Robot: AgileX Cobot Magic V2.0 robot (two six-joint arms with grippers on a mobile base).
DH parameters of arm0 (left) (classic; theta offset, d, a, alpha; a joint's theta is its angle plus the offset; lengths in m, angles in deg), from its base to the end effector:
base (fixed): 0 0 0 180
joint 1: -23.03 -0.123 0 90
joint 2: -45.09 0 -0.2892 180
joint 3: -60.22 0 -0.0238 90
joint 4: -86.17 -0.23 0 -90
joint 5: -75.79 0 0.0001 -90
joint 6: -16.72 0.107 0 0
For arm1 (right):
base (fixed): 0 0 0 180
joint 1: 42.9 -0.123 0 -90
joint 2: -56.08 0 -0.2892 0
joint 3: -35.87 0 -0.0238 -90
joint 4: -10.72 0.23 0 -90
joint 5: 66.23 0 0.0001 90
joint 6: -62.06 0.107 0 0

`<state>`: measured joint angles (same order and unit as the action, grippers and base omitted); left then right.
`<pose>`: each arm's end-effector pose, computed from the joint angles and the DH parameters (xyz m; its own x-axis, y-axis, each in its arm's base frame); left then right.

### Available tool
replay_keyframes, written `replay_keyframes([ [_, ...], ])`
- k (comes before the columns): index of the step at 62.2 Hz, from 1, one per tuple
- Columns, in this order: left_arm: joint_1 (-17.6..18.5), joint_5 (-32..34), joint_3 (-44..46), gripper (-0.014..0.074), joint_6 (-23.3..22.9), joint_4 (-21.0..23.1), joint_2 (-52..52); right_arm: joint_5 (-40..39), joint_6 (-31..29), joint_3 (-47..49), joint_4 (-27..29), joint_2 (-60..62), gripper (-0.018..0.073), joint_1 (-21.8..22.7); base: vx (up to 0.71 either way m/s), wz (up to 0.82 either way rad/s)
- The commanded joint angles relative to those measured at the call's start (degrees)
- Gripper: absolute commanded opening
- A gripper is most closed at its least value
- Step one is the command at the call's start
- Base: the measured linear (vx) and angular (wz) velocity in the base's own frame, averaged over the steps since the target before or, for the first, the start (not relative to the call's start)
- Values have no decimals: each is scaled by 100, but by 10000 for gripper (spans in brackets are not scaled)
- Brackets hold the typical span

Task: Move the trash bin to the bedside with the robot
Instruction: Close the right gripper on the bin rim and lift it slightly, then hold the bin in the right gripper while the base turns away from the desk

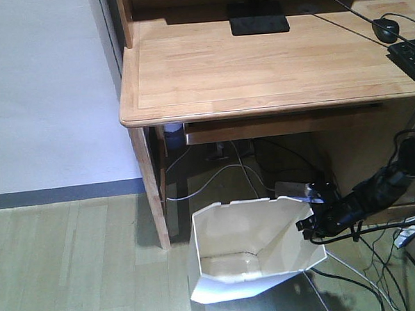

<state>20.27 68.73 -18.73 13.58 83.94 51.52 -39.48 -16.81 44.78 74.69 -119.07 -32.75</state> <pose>0.0468 0.0028 0.1930 -0.0416 -0.0182 -0.9990 -0.0536 0.9984 -0.0160 0.3700 -0.0222 -0.1681 -0.9842 -0.1039 -0.1433 -0.1515 0.9130 0.3788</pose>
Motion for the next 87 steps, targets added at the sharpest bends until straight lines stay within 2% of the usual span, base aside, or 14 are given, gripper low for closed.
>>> replay_keyframes([
  [1, 7, 416, 119, -6, -25, 26, -39, 1628, -123, -196, 282, 726, -5, 250, 0, 0],
  [8, 7, 416, 119, -6, -25, 26, -39, 1795, -109, -597, 218, 1091, -5, 456, 0, 0],
  [19, 7, 416, 119, -6, -25, 26, -39, 1527, -109, -1046, 220, 1610, -5, 558, 0, 0],
  [36, 7, 416, 119, -6, -25, 26, -39, 1956, -65, -1029, 89, 1753, -5, 558, 0, 0],
  [87, 7, 416, 119, -6, -25, 26, -39, 1956, -65, -1029, 89, 1753, -5, 558, 0, 1],
])
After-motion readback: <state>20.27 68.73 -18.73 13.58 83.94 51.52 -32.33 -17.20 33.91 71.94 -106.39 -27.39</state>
